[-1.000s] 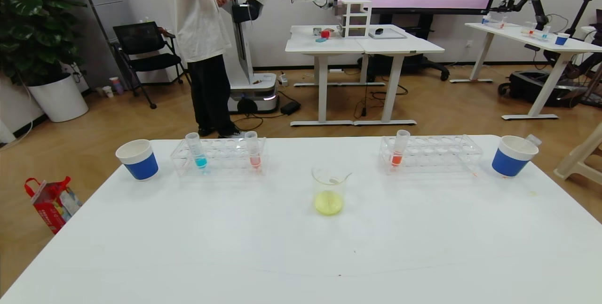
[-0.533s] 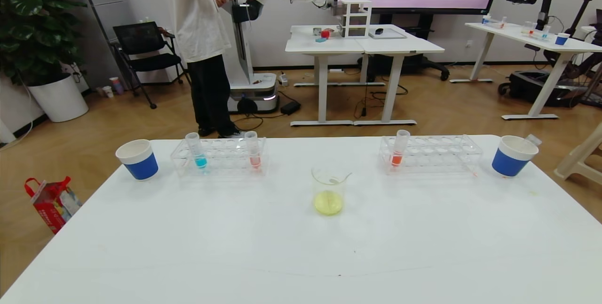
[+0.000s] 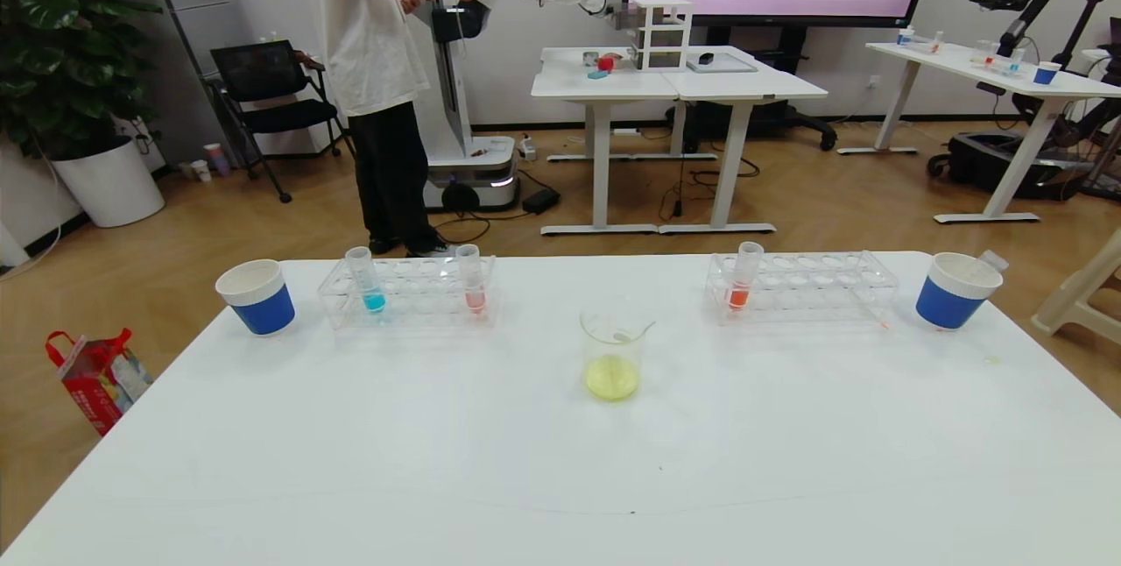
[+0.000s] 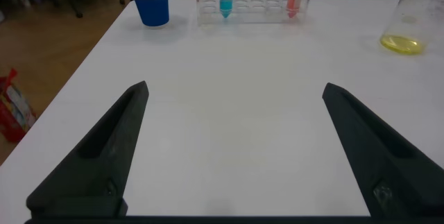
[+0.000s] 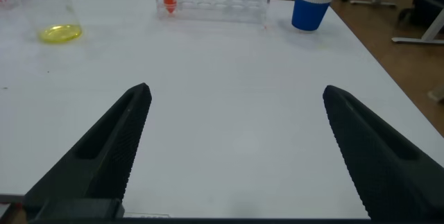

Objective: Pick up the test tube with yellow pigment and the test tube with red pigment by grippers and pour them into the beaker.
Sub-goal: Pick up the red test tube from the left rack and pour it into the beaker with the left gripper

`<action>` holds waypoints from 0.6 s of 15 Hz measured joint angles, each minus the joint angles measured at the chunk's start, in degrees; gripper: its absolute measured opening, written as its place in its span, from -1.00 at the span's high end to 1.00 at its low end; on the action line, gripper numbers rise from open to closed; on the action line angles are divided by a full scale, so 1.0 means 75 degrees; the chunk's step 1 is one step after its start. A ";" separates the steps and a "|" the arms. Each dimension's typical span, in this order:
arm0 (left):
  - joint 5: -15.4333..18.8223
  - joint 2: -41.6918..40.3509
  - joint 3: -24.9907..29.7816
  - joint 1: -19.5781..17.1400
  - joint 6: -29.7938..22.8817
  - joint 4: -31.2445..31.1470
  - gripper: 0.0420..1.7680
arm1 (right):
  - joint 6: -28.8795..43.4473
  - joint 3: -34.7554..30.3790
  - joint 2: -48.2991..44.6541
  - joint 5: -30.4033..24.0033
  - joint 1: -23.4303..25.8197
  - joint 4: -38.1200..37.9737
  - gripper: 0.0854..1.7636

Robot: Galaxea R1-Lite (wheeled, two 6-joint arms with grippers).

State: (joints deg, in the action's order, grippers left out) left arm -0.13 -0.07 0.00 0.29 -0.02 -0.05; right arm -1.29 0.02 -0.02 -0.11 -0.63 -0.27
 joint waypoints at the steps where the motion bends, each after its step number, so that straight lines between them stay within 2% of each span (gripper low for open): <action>1: 0.0000 0.0000 0.0000 0.0000 -0.0003 0.0000 -0.98 | 0.0000 0.0000 -0.0003 -0.0003 0.0000 0.0000 -0.95; 4: 0.0015 0.0010 -0.0085 0.0000 0.0132 -0.0091 -0.98 | 0.0003 -0.0003 -0.0003 0.0000 0.0000 0.0000 -0.95; 6: 0.0054 0.0267 -0.0621 0.0005 0.0231 -0.0132 -0.98 | 0.0008 -0.0003 -0.0003 0.0002 0.0000 0.0003 -0.95; 9: 0.0068 0.1686 -0.1624 0.0070 0.0205 0.0372 -0.98 | 0.0005 -0.0003 -0.0003 0.0000 0.0000 0.0003 -0.95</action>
State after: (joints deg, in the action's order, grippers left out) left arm 0.38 12.57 -12.18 0.82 1.51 2.74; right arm -1.26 0.00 -0.05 -0.11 -0.63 -0.24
